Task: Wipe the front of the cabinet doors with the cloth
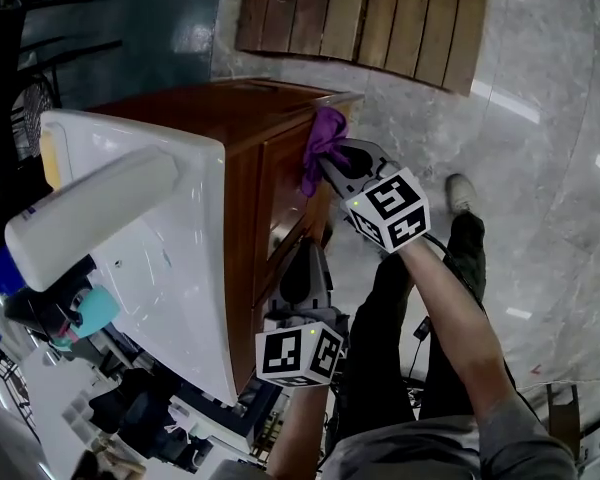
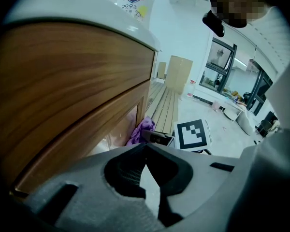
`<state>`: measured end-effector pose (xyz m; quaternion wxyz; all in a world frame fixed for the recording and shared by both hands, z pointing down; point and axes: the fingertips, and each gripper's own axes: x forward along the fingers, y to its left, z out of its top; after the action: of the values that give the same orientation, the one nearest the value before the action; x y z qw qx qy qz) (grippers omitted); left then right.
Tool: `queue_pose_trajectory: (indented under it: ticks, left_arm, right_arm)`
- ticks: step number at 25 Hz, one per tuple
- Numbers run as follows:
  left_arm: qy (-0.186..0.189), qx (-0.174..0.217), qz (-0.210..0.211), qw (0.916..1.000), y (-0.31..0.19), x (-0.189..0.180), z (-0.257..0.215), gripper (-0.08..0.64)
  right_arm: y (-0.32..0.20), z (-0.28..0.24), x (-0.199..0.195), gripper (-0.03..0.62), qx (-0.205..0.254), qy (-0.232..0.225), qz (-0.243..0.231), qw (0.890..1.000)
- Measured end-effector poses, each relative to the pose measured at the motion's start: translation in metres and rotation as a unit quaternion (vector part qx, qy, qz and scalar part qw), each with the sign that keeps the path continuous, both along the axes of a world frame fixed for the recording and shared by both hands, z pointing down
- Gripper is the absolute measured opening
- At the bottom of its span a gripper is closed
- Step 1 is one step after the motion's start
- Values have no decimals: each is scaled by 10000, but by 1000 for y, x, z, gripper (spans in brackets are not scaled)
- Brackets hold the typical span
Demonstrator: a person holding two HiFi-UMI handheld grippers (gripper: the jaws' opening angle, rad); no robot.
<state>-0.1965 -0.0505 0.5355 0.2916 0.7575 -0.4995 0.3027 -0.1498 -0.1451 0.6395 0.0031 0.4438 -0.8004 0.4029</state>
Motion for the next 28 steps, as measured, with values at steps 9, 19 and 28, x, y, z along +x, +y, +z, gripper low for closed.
queue_pose_trajectory:
  ticks: [9,19,28]
  left_arm:
    - [-33,25,69,10000,-5,11,6,8]
    - [-57,33,53,10000,-2,19,12,8]
    - [-51,101,-102,9999,1,23,10,8]
  right_arm:
    - [0,44,-3,48,-440,333,-366,9978]
    - [0,71,-3,48,-643,846,-953,9898]
    - [16,107,6,48,-1265,709,-867,9856]
